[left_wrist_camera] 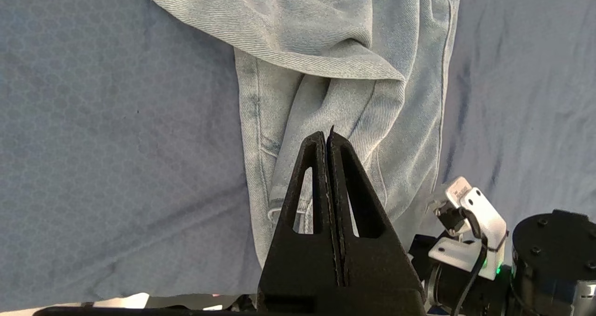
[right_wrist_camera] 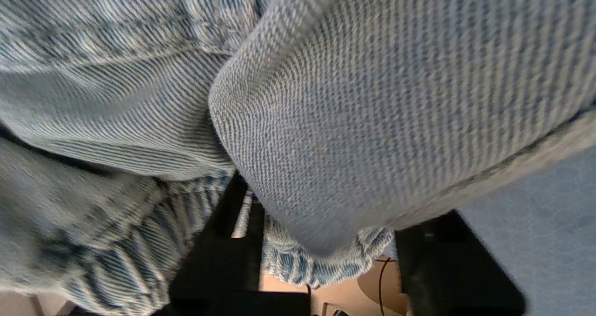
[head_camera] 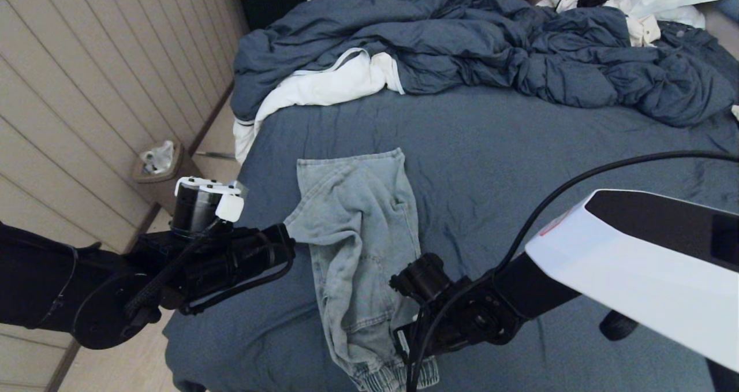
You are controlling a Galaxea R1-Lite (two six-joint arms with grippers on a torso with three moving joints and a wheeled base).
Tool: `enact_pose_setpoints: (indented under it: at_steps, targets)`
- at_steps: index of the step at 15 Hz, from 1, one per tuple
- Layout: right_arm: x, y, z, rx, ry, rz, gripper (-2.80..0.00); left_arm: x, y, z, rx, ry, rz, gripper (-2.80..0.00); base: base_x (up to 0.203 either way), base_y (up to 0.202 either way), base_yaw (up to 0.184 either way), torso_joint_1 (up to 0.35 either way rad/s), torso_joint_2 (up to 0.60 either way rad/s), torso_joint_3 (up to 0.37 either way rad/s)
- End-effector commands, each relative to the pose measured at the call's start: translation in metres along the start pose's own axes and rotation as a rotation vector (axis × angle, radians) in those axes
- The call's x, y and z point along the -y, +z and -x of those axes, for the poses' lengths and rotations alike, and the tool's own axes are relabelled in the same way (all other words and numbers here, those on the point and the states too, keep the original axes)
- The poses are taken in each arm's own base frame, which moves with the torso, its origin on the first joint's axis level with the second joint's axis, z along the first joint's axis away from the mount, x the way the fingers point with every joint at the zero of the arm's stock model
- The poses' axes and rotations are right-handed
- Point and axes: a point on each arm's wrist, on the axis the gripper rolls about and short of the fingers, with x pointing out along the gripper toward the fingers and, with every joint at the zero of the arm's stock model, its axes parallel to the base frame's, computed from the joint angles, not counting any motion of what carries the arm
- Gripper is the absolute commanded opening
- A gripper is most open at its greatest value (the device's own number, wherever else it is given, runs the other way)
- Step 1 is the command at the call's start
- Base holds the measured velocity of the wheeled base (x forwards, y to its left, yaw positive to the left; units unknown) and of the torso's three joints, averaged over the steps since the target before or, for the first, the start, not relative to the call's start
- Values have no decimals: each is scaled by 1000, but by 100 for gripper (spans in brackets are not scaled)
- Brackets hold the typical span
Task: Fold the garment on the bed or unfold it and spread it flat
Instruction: Fold the blue shorts
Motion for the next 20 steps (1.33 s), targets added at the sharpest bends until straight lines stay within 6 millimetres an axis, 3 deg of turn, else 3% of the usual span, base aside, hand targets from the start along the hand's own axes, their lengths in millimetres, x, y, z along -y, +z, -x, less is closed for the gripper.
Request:
enact_pose_setpoints:
  at_steps: [1, 4, 7, 10, 13, 20]
  targets:
    - [-1, 5, 3, 48, 14, -14, -280, 1, 1, 2, 7, -7, 4, -280, 0, 0, 0, 0, 0, 0]
    - [3, 8, 14, 77, 15, -29, -280, 1, 2, 3, 10, -8, 4, -280, 0, 0, 0, 0, 0, 0]
    - [18, 16, 48, 142, 8, -60, -280, 1, 2, 3, 9, -9, 4, -280, 0, 0, 0, 0, 0, 0]
    - [72, 17, 80, 94, -90, -130, -280, 2, 2, 4, 11, -11, 5, -280, 0, 0, 0, 0, 0, 0]
    - [132, 10, 97, 39, -188, -162, -280, 2, 2, 4, 10, -10, 4, -280, 0, 0, 0, 0, 0, 0]
    - [234, -20, 126, -35, -337, -250, -280, 2, 2, 3, 8, -10, 5, -280, 0, 0, 0, 0, 0, 0]
